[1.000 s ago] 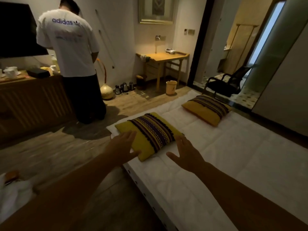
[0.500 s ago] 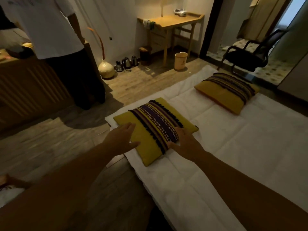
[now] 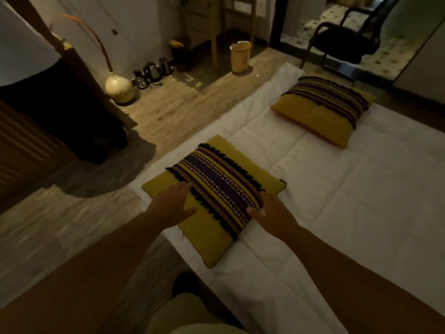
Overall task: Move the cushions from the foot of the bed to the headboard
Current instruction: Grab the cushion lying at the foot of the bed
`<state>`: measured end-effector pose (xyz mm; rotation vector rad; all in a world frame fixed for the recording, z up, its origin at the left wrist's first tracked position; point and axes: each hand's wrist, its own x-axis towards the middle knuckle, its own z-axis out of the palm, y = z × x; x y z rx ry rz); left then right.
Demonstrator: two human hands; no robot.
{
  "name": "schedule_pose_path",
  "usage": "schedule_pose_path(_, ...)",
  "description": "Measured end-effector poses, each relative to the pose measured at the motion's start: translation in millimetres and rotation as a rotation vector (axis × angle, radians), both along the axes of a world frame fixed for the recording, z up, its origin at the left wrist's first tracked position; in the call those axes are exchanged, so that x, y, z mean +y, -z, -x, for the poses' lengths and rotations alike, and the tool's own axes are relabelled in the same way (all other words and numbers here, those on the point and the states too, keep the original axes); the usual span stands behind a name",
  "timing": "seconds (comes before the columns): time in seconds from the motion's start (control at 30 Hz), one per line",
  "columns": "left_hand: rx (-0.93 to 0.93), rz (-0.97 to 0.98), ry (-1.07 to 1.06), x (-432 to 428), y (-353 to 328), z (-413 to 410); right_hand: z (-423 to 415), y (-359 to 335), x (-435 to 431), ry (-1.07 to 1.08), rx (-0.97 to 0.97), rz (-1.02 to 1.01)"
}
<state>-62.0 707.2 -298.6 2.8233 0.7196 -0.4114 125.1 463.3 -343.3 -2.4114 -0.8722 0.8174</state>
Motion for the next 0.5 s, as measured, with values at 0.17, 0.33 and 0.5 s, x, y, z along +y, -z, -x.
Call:
schedule_pose_path(0.17,0.028,0.027,0.099,45,32,-33,-3,30,22,0.15,0.075,0.024)
schedule_pose_path(0.33,0.059,0.136,0.176,110,67,-81,-7,56,60,0.311,0.131,0.069)
schedule_pose_path(0.5,0.129,0.219,0.261,180,97,-122,3,73,105,0.555,0.188,0.135)
